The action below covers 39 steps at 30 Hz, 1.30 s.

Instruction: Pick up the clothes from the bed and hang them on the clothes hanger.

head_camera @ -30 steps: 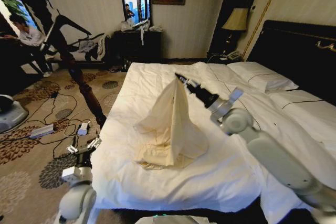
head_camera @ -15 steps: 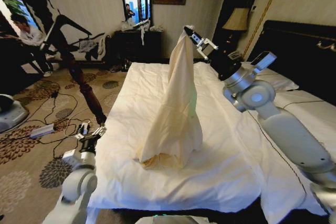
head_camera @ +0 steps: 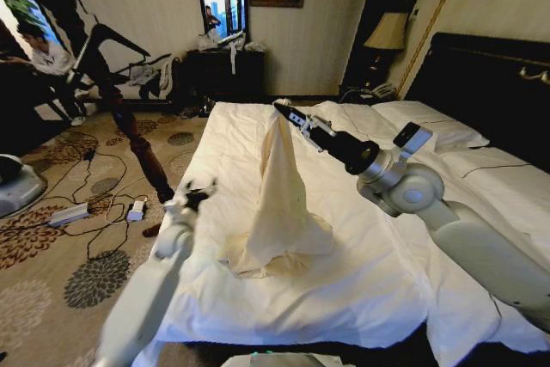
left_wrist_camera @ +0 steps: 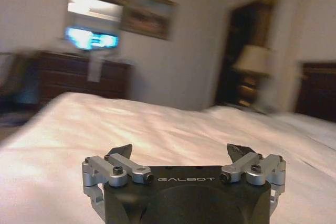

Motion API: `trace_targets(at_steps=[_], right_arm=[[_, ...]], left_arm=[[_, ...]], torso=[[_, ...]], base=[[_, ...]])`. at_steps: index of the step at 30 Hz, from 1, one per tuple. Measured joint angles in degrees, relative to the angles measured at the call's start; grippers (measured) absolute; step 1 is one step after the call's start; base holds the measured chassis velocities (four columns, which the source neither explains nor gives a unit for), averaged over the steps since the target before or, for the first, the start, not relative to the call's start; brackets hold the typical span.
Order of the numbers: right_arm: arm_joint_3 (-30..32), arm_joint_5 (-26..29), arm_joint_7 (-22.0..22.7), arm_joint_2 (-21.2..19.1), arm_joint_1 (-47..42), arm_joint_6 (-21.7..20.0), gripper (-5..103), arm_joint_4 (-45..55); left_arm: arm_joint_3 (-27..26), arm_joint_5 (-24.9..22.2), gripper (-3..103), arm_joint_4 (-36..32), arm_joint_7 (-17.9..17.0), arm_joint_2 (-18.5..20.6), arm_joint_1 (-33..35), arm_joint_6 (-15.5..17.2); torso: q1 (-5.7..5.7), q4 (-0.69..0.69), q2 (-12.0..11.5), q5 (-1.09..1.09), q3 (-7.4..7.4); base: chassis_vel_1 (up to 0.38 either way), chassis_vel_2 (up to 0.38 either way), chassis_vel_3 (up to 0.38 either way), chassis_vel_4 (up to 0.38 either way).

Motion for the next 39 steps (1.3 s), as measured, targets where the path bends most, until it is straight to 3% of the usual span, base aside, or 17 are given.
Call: trace_targets(at_steps=[3,5,8,10,12,16,20,24,32,39], right_arm=[[-0.15,-0.22,-0.03,-0.11,0.17,0.07,0,-0.61],[0.30,-1.23,0.02,-0.14,0.04,0.59,0,-2.14],[0.80,-1.62,0.16,-0.22,-0.17,0.93,0,-3.24],[1.45,-2.58,2.46,-0.27,-0.31,1.90,0,-5.52],[1.50,-2.92,3.44,-0.18,-0.29,2.19,0,-6.14],[0.36,-5.78,11.38,2.62,1.45,4.93,0,-10.81],[-2.11,-6.23,15.53,5.31,5.32,6.47,0,-12.60],[-4.65,-5.85,16.73,6.95,9.94,7.30,0,-13.25],[-12.35,0.25,15.40,11.48,26.18,8.11,0,-13.62],[-14.73,3.52,15.40,16.09,35.48,8.14,0,-13.56]], left_arm=[[4.61,1.85,100,1.97,0.96,-0.85,-1.45,-0.67],[10.36,4.33,100,1.24,1.36,0.40,-0.06,-0.63],[12.58,5.31,100,-0.85,1.38,2.17,2.25,-0.41],[15.37,5.56,100,-5.41,1.10,5.90,6.48,0.06],[15.81,5.54,100,-6.35,1.03,6.59,7.24,0.11],[18.48,3.29,100,-15.02,0.49,10.30,12.09,0.22],[19.96,1.06,100,-18.85,0.19,10.13,13.11,0.51],[21.17,-0.50,100,-20.94,0.19,9.39,12.84,0.62],[21.21,-4.69,100,-26.03,0.60,6.52,9.07,0.82],[18.86,-6.76,100,-27.30,0.40,4.82,7.21,1.21]], torso=[[0.00,0.00,0.00,-0.01,0.00],[0.00,0.04,0.00,-0.01,0.00],[0.00,0.06,0.00,-0.03,0.00],[-0.02,0.07,0.01,-0.02,0.00],[-0.02,0.07,0.00,-0.03,-0.01],[-0.02,0.05,0.01,-0.01,0.00],[-0.02,0.04,0.01,-0.01,0.00],[-0.02,0.05,0.01,-0.04,0.00],[-0.02,0.04,0.01,-0.03,0.00],[-0.02,0.05,0.01,-0.04,0.00]], base=[[0.000,0.000,0.000,0.000],[0.000,0.000,0.000,0.000],[0.000,0.000,0.000,0.000],[0.000,0.000,0.000,0.000],[0.000,0.000,0.000,0.000],[0.000,0.000,0.000,0.000],[0.000,0.000,0.000,0.000],[0.000,0.000,0.000,0.000],[0.000,0.000,0.000,0.000],[0.000,0.000,0.000,0.000]])
